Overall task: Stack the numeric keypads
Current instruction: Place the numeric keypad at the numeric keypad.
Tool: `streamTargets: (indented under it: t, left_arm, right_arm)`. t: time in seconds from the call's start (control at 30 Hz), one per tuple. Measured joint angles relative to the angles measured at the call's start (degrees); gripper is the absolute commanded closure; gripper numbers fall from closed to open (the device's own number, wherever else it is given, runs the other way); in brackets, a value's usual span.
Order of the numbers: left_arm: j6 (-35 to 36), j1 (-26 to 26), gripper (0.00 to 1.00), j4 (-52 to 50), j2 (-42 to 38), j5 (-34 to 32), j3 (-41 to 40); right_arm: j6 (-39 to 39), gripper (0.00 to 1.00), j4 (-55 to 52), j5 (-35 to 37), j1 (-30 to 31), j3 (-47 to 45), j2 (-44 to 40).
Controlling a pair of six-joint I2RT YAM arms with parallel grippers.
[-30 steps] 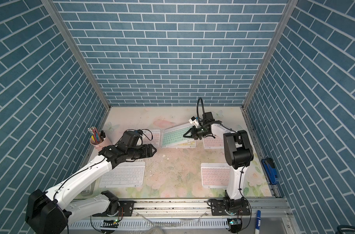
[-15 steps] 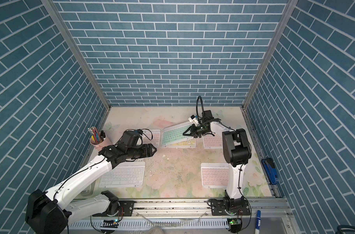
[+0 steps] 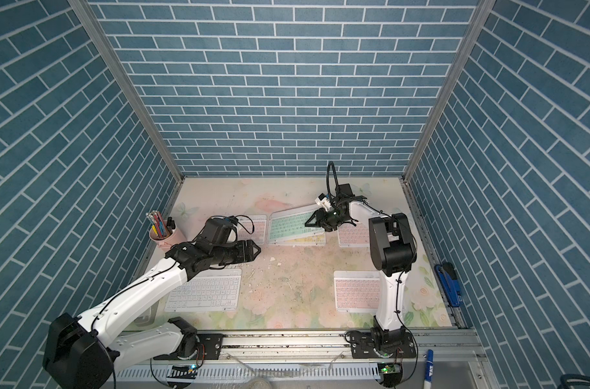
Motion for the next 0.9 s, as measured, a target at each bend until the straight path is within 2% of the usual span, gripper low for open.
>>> streamTargets:
  t: [0.9]
  left_arm:
    - [-0.02, 0.04, 0.21, 0.37, -0.61, 0.44, -0.94]
  right_arm:
    - [-0.09, 0.46, -6.86, 16.35, -0.11, 2.80, 2.49]
